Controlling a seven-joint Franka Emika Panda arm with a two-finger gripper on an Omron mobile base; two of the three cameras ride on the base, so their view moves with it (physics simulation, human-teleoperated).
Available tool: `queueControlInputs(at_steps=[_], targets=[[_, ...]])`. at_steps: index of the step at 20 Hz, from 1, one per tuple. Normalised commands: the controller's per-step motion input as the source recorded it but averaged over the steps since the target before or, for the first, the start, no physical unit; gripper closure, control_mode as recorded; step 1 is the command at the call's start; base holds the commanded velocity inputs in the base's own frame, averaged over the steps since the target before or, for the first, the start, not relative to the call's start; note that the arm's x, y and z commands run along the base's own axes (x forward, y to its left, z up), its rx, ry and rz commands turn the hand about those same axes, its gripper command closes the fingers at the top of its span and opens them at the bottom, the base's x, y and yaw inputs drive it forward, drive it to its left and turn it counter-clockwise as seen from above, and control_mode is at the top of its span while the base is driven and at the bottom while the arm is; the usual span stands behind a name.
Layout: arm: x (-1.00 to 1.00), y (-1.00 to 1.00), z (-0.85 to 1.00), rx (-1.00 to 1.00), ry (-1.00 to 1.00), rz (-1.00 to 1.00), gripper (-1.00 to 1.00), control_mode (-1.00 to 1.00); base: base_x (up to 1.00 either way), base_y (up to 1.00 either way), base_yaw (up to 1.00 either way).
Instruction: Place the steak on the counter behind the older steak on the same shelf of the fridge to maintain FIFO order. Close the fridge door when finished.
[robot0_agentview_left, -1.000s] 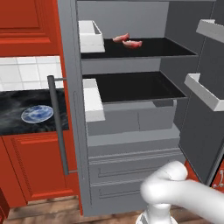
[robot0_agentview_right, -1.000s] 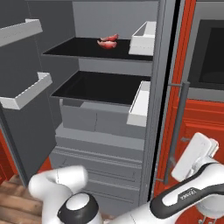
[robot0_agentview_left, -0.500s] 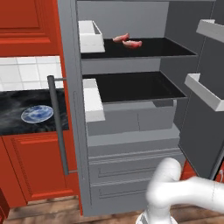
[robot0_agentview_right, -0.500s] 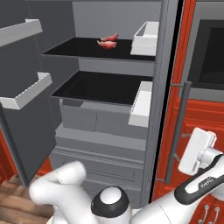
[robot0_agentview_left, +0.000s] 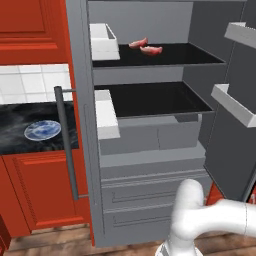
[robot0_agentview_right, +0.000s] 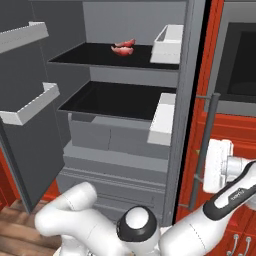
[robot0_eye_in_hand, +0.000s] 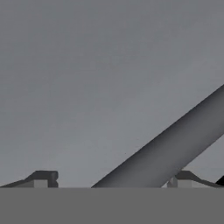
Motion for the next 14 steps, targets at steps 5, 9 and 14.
queueControlInputs(at_steps=[5, 9, 14], targets=[[-0.37, 0.99, 0.24, -0.14, -0.14, 0.0, -1.0, -1.0, 0.0, 0.0, 0.0], [-0.43, 0.86, 0.32, -0.13, -0.13, 0.0, -1.0, -1.0, 0.0, 0.0, 0.0], [-0.42, 0.68, 0.35, -0.1, -0.16, -0.01, -1.0, -1.0, 0.0, 0.0, 0.0]])
